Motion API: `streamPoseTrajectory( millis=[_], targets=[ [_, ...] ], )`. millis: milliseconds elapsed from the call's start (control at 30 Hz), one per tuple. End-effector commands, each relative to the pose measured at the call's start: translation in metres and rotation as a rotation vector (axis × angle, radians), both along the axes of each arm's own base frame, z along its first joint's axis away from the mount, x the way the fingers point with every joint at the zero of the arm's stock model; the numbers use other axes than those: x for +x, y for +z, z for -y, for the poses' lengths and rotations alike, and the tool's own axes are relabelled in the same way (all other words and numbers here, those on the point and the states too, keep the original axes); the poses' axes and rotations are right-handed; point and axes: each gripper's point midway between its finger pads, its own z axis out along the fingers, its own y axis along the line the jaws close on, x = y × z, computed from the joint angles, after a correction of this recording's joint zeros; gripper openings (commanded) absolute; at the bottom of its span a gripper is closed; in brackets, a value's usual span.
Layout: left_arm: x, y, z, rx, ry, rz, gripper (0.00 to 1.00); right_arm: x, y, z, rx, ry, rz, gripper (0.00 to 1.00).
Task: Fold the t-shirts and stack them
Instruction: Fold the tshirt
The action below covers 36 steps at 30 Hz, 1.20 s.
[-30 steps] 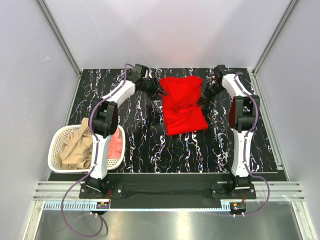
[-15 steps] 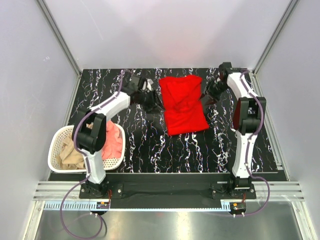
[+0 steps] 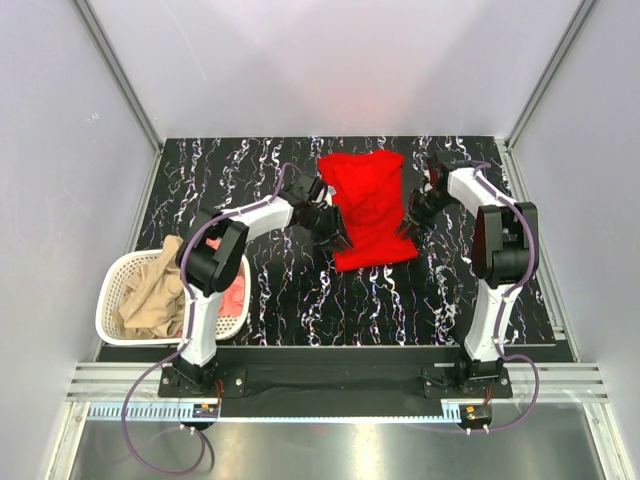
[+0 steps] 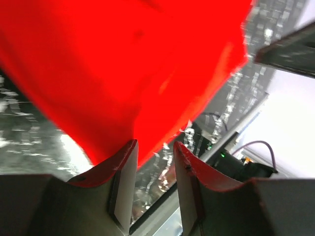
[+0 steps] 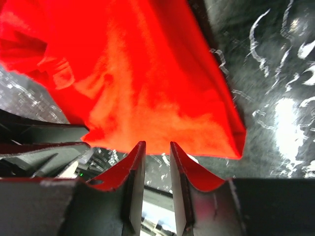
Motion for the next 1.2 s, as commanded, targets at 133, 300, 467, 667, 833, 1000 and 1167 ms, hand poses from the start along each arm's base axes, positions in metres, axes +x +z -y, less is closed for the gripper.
streamPoseTrajectory(
  millis=[133, 300, 467, 667, 833, 1000, 1167],
  targets=[
    [-0.012, -0.037, -0.019, 0.095, -0.026, -0.054, 0.39, -0.006, -0.04, 0.012, -0.089, 0.015, -0.001, 0.32],
    [-0.03, -0.054, -0.039, 0.17, -0.051, -0.066, 0.39, -0.033, -0.064, 0.006, -0.109, 0.047, -0.061, 0.32],
    [-0.066, -0.071, -0.062, 0.224, -0.078, -0.108, 0.39, -0.082, -0.073, -0.018, -0.115, 0.134, -0.113, 0.33],
    [-0.122, -0.069, -0.105, 0.294, -0.123, -0.09, 0.39, -0.128, -0.055, -0.021, -0.111, 0.114, -0.105, 0.35],
    [-0.133, -0.044, -0.119, 0.307, -0.147, -0.015, 0.4, -0.133, -0.03, 0.0, -0.216, 0.165, -0.074, 0.37],
    [-0.117, 0.008, -0.106, 0.222, -0.198, 0.132, 0.46, -0.099, 0.021, -0.022, -0.302, 0.235, 0.081, 0.38],
    [-0.109, 0.061, -0.089, 0.096, -0.176, 0.223, 0.5, -0.082, 0.036, -0.071, -0.216, 0.214, 0.118, 0.43]
  ],
)
